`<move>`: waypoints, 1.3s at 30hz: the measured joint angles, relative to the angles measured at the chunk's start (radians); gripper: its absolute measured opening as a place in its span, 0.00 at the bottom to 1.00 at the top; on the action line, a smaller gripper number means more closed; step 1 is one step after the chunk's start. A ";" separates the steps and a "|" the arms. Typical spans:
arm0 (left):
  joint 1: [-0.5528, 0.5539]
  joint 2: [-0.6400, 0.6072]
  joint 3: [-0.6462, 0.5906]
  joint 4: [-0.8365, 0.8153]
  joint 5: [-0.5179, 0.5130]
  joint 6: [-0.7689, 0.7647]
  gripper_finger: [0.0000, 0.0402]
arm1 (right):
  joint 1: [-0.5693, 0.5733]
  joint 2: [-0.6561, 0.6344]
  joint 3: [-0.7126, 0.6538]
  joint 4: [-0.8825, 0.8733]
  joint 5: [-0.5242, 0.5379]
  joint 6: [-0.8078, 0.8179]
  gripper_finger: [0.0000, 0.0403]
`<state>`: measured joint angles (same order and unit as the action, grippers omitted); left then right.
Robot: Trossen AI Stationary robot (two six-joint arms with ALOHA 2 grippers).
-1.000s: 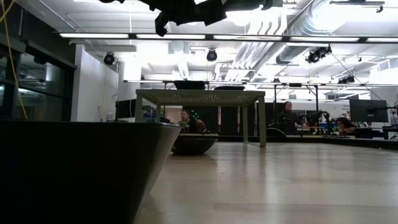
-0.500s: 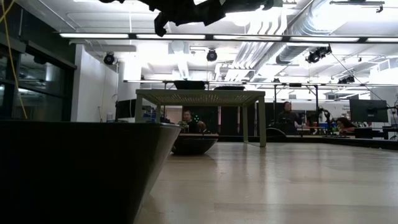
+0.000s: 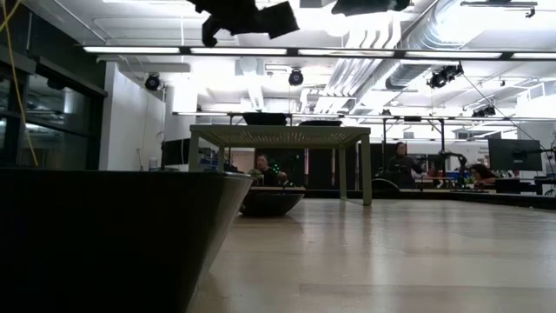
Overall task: Pick & Place Mini shaped plates
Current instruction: Stack the square shaped plate on top of the square shaped plate on the shelf
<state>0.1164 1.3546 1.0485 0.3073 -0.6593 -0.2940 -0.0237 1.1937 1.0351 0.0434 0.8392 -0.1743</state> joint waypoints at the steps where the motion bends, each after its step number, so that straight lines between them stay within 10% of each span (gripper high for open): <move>1: 0.013 -0.014 0.000 -0.027 0.011 -0.014 0.00 | -0.004 -0.013 0.000 -0.033 0.000 0.019 0.48; 25: 0.458 -0.253 0.000 -0.645 0.384 -0.245 0.00 | -0.204 -0.225 0.000 -0.590 -0.176 0.331 0.46; 39: 0.827 -0.137 0.000 -0.782 1.117 -0.498 0.00 | -0.338 -0.276 0.000 -0.714 -0.279 0.332 0.45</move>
<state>0.9433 1.2174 1.0481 -0.4751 0.4574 -0.7924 -0.3621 0.9179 1.0351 -0.6706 0.5604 0.1576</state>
